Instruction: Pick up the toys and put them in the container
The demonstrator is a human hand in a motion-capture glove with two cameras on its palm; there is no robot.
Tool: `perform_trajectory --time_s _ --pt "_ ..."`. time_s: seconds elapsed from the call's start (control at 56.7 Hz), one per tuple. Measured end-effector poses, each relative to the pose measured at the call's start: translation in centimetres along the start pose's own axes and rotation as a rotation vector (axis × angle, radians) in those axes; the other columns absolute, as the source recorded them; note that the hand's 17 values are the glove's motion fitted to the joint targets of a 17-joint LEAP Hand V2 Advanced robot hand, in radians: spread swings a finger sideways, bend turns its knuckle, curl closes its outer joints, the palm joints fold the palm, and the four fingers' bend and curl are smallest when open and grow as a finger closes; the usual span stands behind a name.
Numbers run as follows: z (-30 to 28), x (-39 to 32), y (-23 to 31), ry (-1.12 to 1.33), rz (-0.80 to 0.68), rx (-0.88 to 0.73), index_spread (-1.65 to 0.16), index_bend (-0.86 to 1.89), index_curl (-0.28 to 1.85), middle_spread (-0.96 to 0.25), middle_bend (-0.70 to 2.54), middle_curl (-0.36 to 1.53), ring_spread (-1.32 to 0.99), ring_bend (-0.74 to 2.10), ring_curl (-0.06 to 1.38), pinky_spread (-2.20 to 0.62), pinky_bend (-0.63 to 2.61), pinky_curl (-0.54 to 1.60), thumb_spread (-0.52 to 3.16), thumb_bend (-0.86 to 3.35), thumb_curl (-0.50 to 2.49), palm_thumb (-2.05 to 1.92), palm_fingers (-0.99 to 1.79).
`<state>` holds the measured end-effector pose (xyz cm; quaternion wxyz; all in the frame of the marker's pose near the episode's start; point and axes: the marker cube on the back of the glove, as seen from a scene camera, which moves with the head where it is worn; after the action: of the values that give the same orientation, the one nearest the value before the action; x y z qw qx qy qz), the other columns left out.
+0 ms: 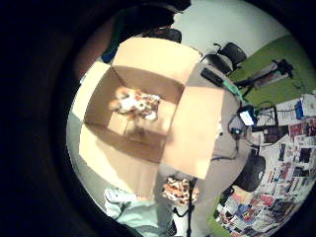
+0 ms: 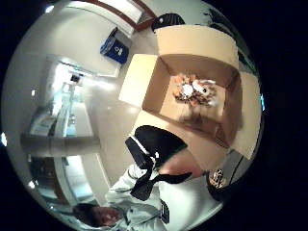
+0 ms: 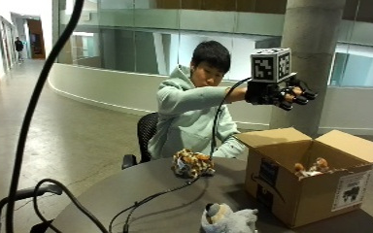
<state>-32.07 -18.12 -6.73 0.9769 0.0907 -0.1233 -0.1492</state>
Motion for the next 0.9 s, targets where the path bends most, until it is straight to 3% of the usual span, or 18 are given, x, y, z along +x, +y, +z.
perform_trajectory --time_s 0.159,0.476,0.67,0.899 --pt "-1.0 1.2 3.1 0.062 -0.016 -0.016 -0.22 0.12 0.42 -0.03 0.09 0.4 -0.04 0.17 0.22 0.0 0.66 0.39 1.04 -0.06 0.56 -0.06 -0.31" --pt "-4.1 10.2 12.4 0.199 0.025 -0.03 -0.22 0.1 0.32 -0.02 0.16 0.33 -0.03 0.18 0.22 0.02 0.54 0.35 1.1 -0.05 0.39 -0.05 -0.21" --pt "-0.3 14.7 20.0 0.209 -0.029 -0.111 -0.22 0.13 0.29 -0.03 0.19 0.33 -0.04 0.17 0.22 0.01 0.5 0.35 1.13 -0.04 0.34 -0.04 -0.13" --pt "7.5 16.2 24.3 0.153 -0.005 -0.106 -0.22 0.18 0.31 -0.05 0.23 0.36 -0.05 0.21 0.24 0.01 0.45 0.34 1.2 -0.03 0.31 -0.02 0.02"
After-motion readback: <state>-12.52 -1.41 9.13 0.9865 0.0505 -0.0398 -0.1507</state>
